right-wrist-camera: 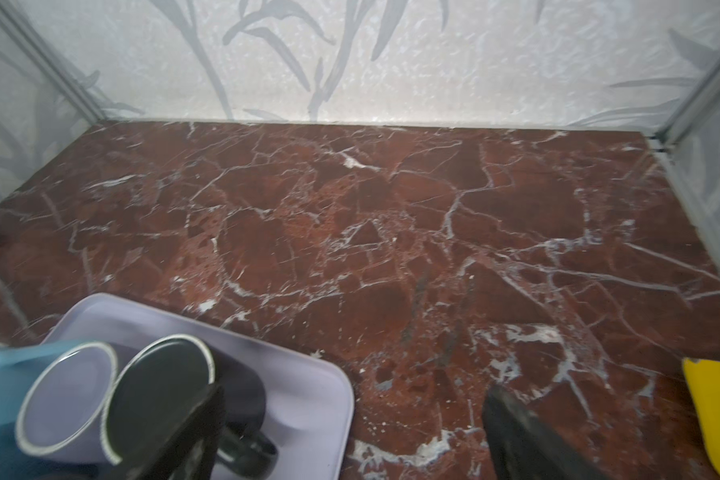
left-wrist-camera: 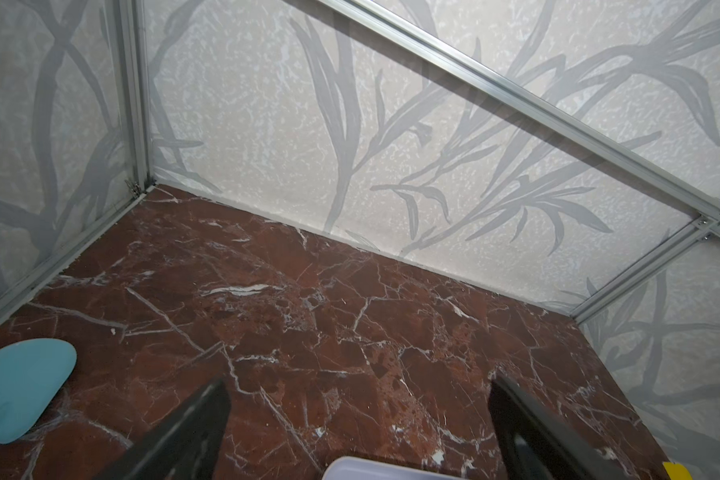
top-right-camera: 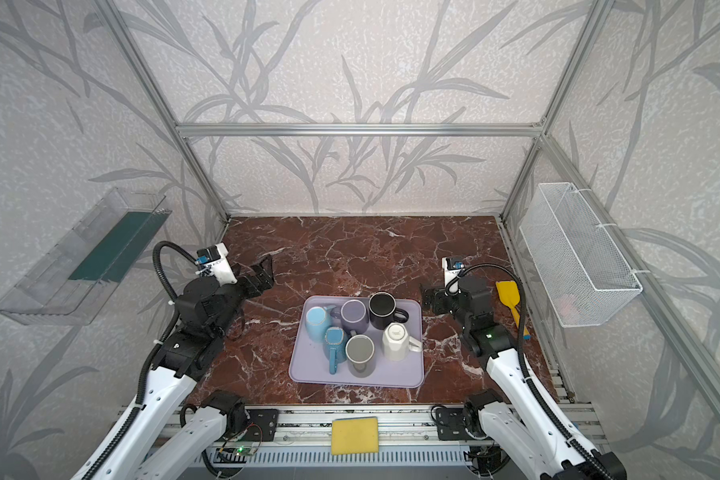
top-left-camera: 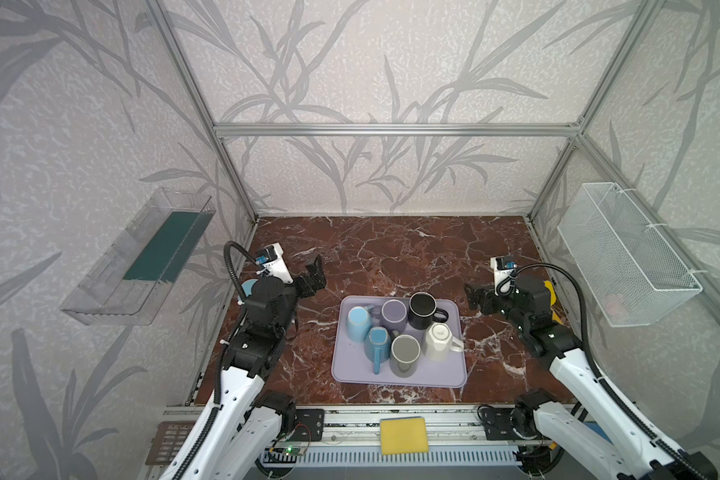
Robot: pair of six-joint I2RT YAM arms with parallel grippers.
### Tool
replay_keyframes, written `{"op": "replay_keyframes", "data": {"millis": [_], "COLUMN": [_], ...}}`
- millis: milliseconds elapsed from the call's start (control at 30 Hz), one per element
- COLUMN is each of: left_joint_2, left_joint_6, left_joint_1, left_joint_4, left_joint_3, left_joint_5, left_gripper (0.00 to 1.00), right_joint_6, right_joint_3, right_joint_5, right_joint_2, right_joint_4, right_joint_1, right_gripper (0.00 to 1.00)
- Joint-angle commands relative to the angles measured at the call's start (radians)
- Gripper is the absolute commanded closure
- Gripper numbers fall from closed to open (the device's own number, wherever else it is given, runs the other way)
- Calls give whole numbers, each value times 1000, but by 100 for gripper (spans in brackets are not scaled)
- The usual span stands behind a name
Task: Turn the mug right side up
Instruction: 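Move the right gripper over the white octagonal mug while raising the left arm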
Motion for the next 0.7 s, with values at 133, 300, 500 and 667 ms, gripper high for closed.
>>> {"op": "replay_keyframes", "data": {"millis": [133, 300, 500, 667], "left_joint_2": [18, 43, 45, 53], "left_joint_6": [-39, -27, -5, 4], "left_joint_1": [-9, -11, -11, -13], "left_joint_4": [-208, -230, -228, -223], "left_joint_3": [78, 93, 96, 98], "left_joint_5": [79, 110, 101, 110], "left_gripper": [1, 1, 1, 1], "right_joint_6": [7, 83, 145, 175], "right_joint_3": [114, 160, 176, 126], "right_joint_5": [-34, -35, -57, -130], "right_joint_2": [45, 89, 87, 35], "right_joint_4": [-193, -288, -445, -497], "right_joint_1": [221, 344, 378, 378], "right_gripper": [9, 13, 13, 9]}}
